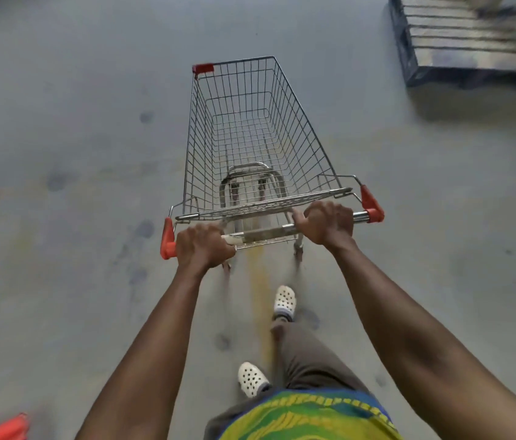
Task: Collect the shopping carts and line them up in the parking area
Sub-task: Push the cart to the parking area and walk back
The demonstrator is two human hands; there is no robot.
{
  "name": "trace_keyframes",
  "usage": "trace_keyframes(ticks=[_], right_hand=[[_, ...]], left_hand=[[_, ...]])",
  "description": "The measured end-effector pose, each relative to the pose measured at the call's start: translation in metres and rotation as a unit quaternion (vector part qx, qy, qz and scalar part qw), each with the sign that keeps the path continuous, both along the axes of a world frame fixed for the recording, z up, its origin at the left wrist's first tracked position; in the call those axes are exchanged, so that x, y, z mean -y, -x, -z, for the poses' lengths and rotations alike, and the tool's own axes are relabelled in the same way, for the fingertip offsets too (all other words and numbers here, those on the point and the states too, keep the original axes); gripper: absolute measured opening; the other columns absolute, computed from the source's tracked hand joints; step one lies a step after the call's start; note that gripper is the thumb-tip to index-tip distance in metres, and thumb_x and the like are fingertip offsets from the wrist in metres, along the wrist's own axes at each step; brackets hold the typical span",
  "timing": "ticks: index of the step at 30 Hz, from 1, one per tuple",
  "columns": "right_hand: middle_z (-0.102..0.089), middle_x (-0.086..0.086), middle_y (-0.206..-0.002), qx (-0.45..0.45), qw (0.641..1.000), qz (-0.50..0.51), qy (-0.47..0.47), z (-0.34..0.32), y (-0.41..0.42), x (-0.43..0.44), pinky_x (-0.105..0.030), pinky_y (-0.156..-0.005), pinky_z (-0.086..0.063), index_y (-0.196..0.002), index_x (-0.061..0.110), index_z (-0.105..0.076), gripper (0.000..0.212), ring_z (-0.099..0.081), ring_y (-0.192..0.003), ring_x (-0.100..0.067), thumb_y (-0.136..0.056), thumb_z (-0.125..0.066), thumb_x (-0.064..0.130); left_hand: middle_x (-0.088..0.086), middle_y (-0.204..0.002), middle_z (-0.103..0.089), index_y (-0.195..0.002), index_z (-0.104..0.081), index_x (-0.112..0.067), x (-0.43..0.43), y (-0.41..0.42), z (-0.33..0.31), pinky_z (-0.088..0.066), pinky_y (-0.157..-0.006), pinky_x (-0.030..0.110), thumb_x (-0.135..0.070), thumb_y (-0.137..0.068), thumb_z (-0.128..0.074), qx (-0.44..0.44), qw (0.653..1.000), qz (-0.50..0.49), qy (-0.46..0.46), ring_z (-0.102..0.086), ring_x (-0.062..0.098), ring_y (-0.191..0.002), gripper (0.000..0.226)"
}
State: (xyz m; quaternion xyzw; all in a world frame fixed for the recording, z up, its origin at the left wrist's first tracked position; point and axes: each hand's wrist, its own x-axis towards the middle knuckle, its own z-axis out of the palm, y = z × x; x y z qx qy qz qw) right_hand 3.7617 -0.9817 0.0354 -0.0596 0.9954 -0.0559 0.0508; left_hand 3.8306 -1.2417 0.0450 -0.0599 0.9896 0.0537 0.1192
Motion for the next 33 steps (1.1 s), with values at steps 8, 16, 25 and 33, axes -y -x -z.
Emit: trace_keyframes(ticks=[8,16,25,33], right_hand=[[-0.056,0.0,-0.063,-0.022,0.999,0.032,0.013,0.006,0.216,0.042,-0.028,-0.06,-0.041,-0.065,0.016,-0.066,0.054,-0.059,-0.062,-0.024,-0.092,-0.041,0.055],[-0.057,-0.005,-0.073,0.014,0.999,0.033,0.017,-0.001,0.412,0.104,-0.03,-0.06,-0.037,-0.072,0.017,-0.064,0.046,-0.053,-0.068,-0.026,-0.092,-0.04,0.051],[-0.054,0.001,-0.061,-0.025,0.999,0.02,0.039,0.009,0.641,0.174,-0.026,-0.055,-0.031,-0.064,0.016,-0.065,0.056,-0.054,-0.058,-0.023,-0.094,-0.041,0.056],[-0.052,-0.001,-0.06,-0.013,0.999,0.023,0.046,-0.001,0.839,0.211,-0.029,-0.059,-0.033,-0.062,0.016,-0.062,0.057,-0.058,-0.064,-0.024,-0.099,-0.04,0.053]], left_hand=[[-0.005,-0.062,-0.056,-0.066,-0.062,-0.025,0.04,0.217,0.008,-0.036,-0.06,0.027,-0.043,-0.072,-0.056,-0.032,0.999,-0.006,0.015,-0.054,0.023,-0.06,0.02],[-0.002,-0.074,-0.065,-0.084,-0.073,-0.024,0.097,0.419,-0.003,-0.05,-0.066,0.029,-0.047,-0.073,-0.052,0.037,0.998,0.006,0.044,-0.062,0.023,-0.071,0.033],[0.002,-0.079,-0.066,-0.086,-0.071,-0.023,0.17,0.655,0.005,-0.056,-0.072,0.032,-0.052,-0.069,-0.042,0.023,0.998,-0.01,0.054,-0.064,0.025,-0.075,0.044],[0.0,-0.071,-0.059,-0.078,-0.071,-0.022,0.21,0.858,0.007,-0.043,-0.064,0.028,-0.044,-0.068,-0.047,0.024,0.998,0.007,0.056,-0.059,0.022,-0.068,0.034]])
